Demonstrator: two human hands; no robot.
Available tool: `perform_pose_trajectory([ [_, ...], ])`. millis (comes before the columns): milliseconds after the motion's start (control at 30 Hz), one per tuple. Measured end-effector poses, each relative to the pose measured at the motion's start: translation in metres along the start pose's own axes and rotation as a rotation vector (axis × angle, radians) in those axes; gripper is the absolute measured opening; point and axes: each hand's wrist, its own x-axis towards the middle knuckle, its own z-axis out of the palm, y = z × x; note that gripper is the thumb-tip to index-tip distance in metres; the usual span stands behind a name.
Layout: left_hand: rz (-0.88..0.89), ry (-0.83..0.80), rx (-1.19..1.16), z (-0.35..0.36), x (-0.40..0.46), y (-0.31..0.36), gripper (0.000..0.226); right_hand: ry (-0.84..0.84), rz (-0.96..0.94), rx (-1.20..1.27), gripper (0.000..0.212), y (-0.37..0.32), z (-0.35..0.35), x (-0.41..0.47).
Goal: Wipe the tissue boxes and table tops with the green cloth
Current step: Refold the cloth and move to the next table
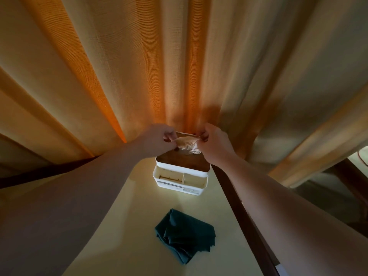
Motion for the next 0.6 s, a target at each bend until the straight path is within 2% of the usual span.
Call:
perform_pose_trajectory([
  [300,-0.233,0.159,-0.044,0.001,0.012,0.015,0.018,0.204,0.088,0.074,0.008,-0.001,0.004,0.008],
  [433,-0.325,0.252,-0.084,0.003,0.008,0.02,0.026,0.17,0.082,0.071,0.011,0.0,0.004,0.006],
  [500,-0.311,0.288,-0.073,0.005,0.002,0.022,0.021,0.132,0.032,-0.033,0.021,0.003,0.005,0.002],
  [600,-0.25,0.3,-0.07,0.011,-0.009,0.024,0.015,0.071,0.018,-0.1,0.019,0.007,0.005,-0.005],
])
